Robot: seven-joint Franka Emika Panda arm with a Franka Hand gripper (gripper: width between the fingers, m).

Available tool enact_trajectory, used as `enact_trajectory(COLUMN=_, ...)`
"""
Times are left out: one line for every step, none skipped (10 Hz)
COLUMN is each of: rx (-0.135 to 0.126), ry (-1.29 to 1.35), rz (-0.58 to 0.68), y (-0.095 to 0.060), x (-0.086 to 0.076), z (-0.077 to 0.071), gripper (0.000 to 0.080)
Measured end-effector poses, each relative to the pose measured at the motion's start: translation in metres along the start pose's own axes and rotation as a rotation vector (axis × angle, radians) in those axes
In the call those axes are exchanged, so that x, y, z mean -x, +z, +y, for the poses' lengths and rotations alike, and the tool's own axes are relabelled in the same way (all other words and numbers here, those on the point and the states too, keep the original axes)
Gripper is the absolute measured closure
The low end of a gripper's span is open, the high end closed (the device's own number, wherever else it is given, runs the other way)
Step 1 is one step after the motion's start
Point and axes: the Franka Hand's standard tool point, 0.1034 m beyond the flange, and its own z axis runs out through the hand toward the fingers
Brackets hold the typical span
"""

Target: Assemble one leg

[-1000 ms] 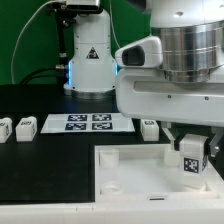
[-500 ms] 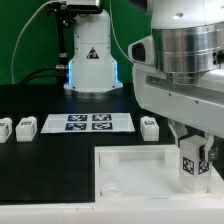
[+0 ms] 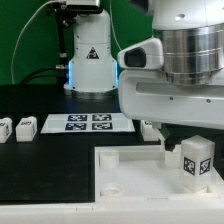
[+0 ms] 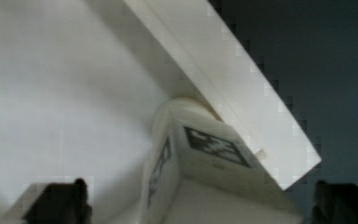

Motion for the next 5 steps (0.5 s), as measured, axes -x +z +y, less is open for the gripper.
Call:
enact_trajectory(rx=0.003, ry=-0.136, rz=-0.01, y=0.0001, x=-0.0012, z=-0.0015, gripper=0.0153)
enact_trajectory(rx=0.003, ry=-0.238, rz=-0.01, y=0.0009, x=-0.0013, z=-0.0035, gripper=0.0153)
enact_trajectory(rx=0.006, ry=-0.4, rz=-0.011, y=0.0008, x=-0.0012, z=-0.0041, gripper=0.0153)
enact_trajectory(rx=0.02, ry=-0.532, rz=-0.011, y=0.0002, x=-0.003, z=-0.0039, gripper=0.0151)
enact_trajectory(rx=0.038, ry=-0.669, rz=-0.011, y=0.0012, x=-0.005, z=-0.0029, gripper=0.0151)
